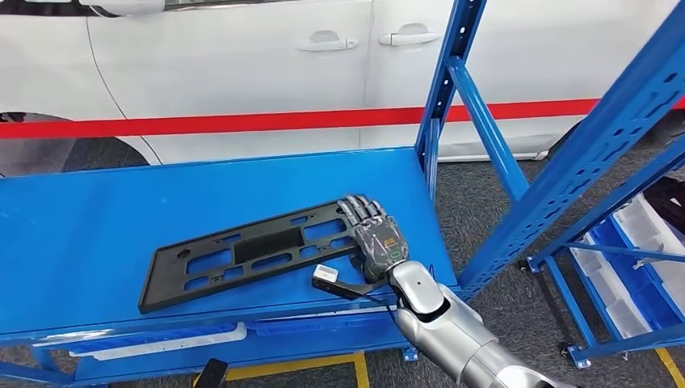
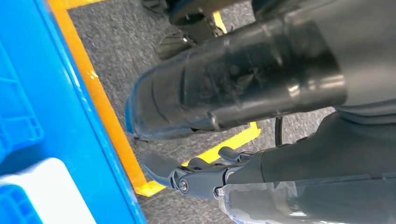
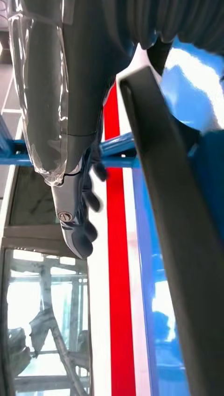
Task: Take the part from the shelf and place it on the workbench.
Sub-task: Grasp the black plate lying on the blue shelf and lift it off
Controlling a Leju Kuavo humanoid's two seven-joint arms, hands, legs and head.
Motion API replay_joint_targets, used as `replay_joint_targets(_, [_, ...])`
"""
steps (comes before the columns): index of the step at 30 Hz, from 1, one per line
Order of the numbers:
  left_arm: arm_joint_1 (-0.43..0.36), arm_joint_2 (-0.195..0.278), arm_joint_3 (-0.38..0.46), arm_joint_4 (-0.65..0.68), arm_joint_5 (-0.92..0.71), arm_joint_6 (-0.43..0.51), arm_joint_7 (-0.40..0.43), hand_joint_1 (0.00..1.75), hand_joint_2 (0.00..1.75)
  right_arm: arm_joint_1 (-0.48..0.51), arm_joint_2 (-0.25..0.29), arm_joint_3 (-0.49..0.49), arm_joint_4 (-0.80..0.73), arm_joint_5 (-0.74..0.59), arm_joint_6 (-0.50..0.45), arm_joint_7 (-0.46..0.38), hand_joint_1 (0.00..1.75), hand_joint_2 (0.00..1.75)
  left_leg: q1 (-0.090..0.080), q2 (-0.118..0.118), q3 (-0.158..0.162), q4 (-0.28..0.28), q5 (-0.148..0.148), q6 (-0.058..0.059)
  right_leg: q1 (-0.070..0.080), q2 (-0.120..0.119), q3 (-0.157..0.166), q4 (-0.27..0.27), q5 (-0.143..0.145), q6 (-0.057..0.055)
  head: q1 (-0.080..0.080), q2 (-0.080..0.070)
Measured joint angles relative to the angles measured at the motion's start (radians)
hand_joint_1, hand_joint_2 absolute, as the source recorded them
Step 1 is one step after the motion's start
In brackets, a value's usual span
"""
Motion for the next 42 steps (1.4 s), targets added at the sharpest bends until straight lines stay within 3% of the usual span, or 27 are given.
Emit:
replay_joint_targets(3, [0.0,0.0,-0.006,0.0,0.0,-0.001,0.002,0.0,0.0,0.018,0.002,-0.021,0.003,0.024,-0.019,-0.012,1.75,1.75,0.005,0.001,0.0,-0.009,0.009,0.019,-0.002,0.0,-0.014,0.027,-0.021,0.016,0.0,0.0])
replay_joint_targets(6, [-0.001,0.0,-0.013,0.0,0.0,-0.001,0.002,0.0,0.0,0.037,0.003,-0.058,0.007,0.042,-0.033,-0.043,1.75,1.75,0.006,0.001,-0.001,-0.012,0.011,0.03,-0.006,-0.001,-0.094,0.196,-0.108,0.027,0.0,0.0])
replay_joint_targets(7, [0.0,0.0,-0.014,0.0,0.0,-0.001,0.002,0.0,0.0,0.044,0.003,-0.069,0.009,0.047,-0.039,-0.05,1.75,1.75,0.005,0.001,-0.001,-0.012,0.011,0.031,-0.007,-0.001,-0.122,0.251,-0.125,0.029,0.0,0.0])
replay_joint_targets(8, [0.001,0.0,-0.014,0.0,0.0,-0.001,0.003,0.0,0.0,0.05,0.004,-0.079,0.01,0.05,-0.044,-0.055,1.75,1.75,0.005,0.001,-0.001,-0.011,0.01,0.031,-0.007,-0.001,-0.137,0.278,-0.125,0.029,0.0,0.0])
replay_joint_targets(9, [0.002,0.0,-0.014,0.0,0.0,-0.001,0.003,0.0,0.0,0.053,0.005,-0.089,0.01,0.053,-0.049,-0.059,1.75,1.75,0.004,0.0,0.0,-0.01,0.009,0.031,-0.007,-0.001,-0.131,0.263,-0.105,0.028,0.0,0.0])
replay_joint_targets(12, [0.002,-0.001,-0.015,0.0,0.0,-0.001,0.004,0.0,0.0,0.054,0.006,-0.11,0.01,0.055,-0.056,-0.066,1.75,1.75,0.002,-0.002,0.005,-0.007,0.004,0.026,-0.003,-0.002,-0.038,0.07,-0.01,0.013,0.0,0.0])
replay_joint_targets(14, [0.001,-0.002,-0.015,0.0,0.0,-0.001,0.004,0.0,0.0,0.054,0.007,-0.118,0.01,0.057,-0.059,-0.068,1.75,1.75,0.001,-0.003,0.004,-0.005,0.002,0.017,0.004,-0.002,-0.008,0.003,0.006,0.004,0.0,0.0])
replay_joint_targets(16, [0.001,-0.003,-0.015,0.0,0.0,-0.001,0.004,0.0,0.0,0.054,0.008,-0.124,0.01,0.058,-0.061,-0.071,1.75,1.75,0.002,-0.004,0.004,-0.006,0.003,0.009,0.008,-0.001,-0.008,0.001,0.004,0.0,0.0,0.0])
replay_joint_targets(19, [0.001,-0.004,-0.015,0.0,0.002,-0.002,0.004,0.0,0.0,0.055,0.012,-0.139,0.005,0.06,-0.067,-0.085,1.75,1.75,0.002,-0.003,0.002,0.008,-0.013,-0.005,0.0,-0.002,0.0,-0.013,0.01,-0.014,0.0,0.0])
replay_joint_targets(21, [0.002,-0.004,-0.015,0.0,0.004,-0.002,0.003,0.0,0.0,0.062,0.015,-0.151,-0.002,0.064,-0.074,-0.095,1.75,1.75,0.004,-0.001,-0.035,0.095,-0.068,-0.013,-0.006,-0.005,0.006,-0.021,0.015,-0.023,-0.001,0.0])
replay_joint_targets(23, [0.004,-0.003,-0.015,0.0,0.009,-0.001,0.003,0.0,0.0,0.075,0.016,-0.161,-0.017,0.067,-0.082,-0.103,1.75,1.75,0.007,0.0,-0.095,0.225,-0.127,-0.021,-0.005,-0.005,0.004,-0.021,0.015,-0.026,-0.002,0.0])
replay_joint_targets(24, [0.005,-0.003,-0.015,0.0,0.011,-0.001,0.003,0.0,0.0,0.083,0.016,-0.167,-0.029,0.067,-0.085,-0.105,1.75,1.75,0.008,0.0,-0.114,0.265,-0.136,-0.024,-0.005,-0.005,0.003,-0.019,0.015,-0.026,-0.002,0.0])
replay_joint_targets(25, [0.007,-0.003,-0.015,0.0,0.013,-0.001,0.003,0.0,0.0,0.092,0.016,-0.172,-0.045,0.065,-0.087,-0.107,1.75,1.75,0.009,0.0,-0.115,0.265,-0.124,-0.025,-0.005,-0.004,0.002,-0.017,0.014,-0.026,-0.002,0.0])
replay_joint_targets(26, [0.008,-0.003,-0.015,0.0,0.014,0.0,0.002,0.0,0.0,0.102,0.016,-0.177,-0.065,0.061,-0.087,-0.108,1.75,1.75,0.009,0.0,-0.097,0.226,-0.095,-0.026,-0.005,-0.004,0.002,-0.014,0.012,-0.024,-0.002,0.0])
replay_joint_targets(28, [0.008,-0.002,-0.015,0.0,0.019,0.002,0.0,0.0,0.0,0.125,0.016,-0.189,-0.118,0.05,-0.082,-0.106,1.75,1.75,0.01,0.001,-0.033,0.09,-0.03,-0.023,-0.005,-0.002,-0.001,-0.004,0.006,-0.017,-0.002,0.0])
replay_joint_targets(30, [0.008,-0.002,-0.015,0.0,0.023,0.003,-0.002,0.0,0.0,0.143,0.016,-0.2,-0.172,0.04,-0.076,-0.104,1.75,1.75,0.006,-0.001,0.0,0.014,-0.007,-0.013,-0.002,-0.001,-0.009,0.006,0.003,-0.007,-0.001,0.0])
replay_joint_targets(33, [0.011,-0.002,-0.015,0.0,0.025,0.004,-0.002,0.0,0.0,0.158,0.016,-0.213,-0.225,0.035,-0.075,-0.103,1.75,1.75,0.003,-0.002,-0.003,0.006,-0.004,0.007,-0.002,0.0,-0.016,0.008,0.003,0.009,-0.001,0.0])
replay_joint_targets(35, [0.011,-0.002,-0.015,0.0,0.025,0.004,-0.002,0.0,0.0,0.164,0.016,-0.221,-0.246,0.033,-0.075,-0.103,1.75,1.75,0.006,-0.001,-0.003,0.0,0.001,0.021,-0.005,0.0,-0.032,0.044,-0.023,0.019,-0.001,0.0])
replay_joint_targets(38, [0.01,-0.002,-0.015,0.0,0.031,0.006,-0.005,0.0,0.0,0.176,0.015,-0.229,-0.273,0.029,-0.077,-0.102,1.75,1.75,0.006,0.001,-0.005,-0.002,0.004,0.031,-0.008,-0.001,-0.114,0.218,-0.112,0.028,-0.001,0.0])
replay_joint_targets(39, [0.011,-0.002,-0.015,0.0,0.033,0.007,-0.007,0.0,0.0,0.186,0.015,-0.233,-0.287,0.031,-0.079,-0.099,1.75,1.75,0.005,0.001,-0.006,-0.001,0.003,0.032,-0.008,-0.001,-0.139,0.268,-0.126,0.029,-0.001,0.0])
replay_joint_targets(40, [0.012,-0.002,-0.015,0.0,0.035,0.008,-0.01,0.0,0.0,0.198,0.014,-0.235,-0.306,0.038,-0.082,-0.094,1.75,1.75,0.005,0.0,-0.006,0.0,0.002,0.032,-0.008,-0.001,-0.148,0.286,-0.122,0.029,-0.001,0.0])
replay_joint_targets(41, [0.013,-0.002,-0.015,0.0,0.038,0.01,-0.013,0.0,0.0,0.211,0.013,-0.238,-0.332,0.053,-0.087,-0.085,1.75,1.75,0.005,-0.001,-0.005,0.002,0.001,0.032,-0.007,-0.001,-0.138,0.264,-0.099,0.026,-0.001,0.0])
replay_joint_targets(42, [0.014,-0.002,-0.015,0.0,0.04,0.012,-0.017,0.0,0.0,0.224,0.012,-0.24,-0.365,0.076,-0.093,-0.073,1.75,1.75,0.004,-0.002,-0.004,0.004,-0.002,0.031,-0.007,-0.001,-0.109,0.204,-0.063,0.022,-0.001,0.0])
